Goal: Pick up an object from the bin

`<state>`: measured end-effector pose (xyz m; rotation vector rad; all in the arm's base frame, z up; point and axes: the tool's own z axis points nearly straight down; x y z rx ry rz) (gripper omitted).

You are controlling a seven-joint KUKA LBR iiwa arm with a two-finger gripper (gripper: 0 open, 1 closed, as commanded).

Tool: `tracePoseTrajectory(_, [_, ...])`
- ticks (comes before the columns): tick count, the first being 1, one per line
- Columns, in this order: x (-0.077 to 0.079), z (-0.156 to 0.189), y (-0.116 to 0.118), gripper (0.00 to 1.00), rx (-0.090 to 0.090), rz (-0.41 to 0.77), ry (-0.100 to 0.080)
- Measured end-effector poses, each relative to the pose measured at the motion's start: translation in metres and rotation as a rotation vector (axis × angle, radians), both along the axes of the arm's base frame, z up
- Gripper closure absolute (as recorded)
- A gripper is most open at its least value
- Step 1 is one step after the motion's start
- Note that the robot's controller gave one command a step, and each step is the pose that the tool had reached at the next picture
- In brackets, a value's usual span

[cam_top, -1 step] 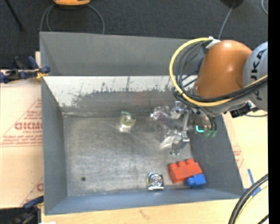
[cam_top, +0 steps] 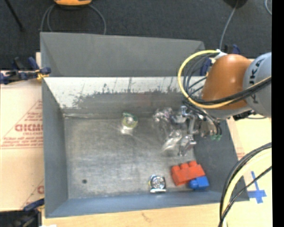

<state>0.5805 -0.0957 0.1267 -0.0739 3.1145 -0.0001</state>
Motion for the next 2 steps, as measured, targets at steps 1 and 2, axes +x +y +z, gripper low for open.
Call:
tracePoseTrajectory(1, [0.0037, -0.0039, -0.0025, 0.0, -0.001, -0.004, -0.008])
tracePoseTrajectory(2, [0.0062, -0.0032, -0.0036, 1.0, -0.003, -0.005, -0.017])
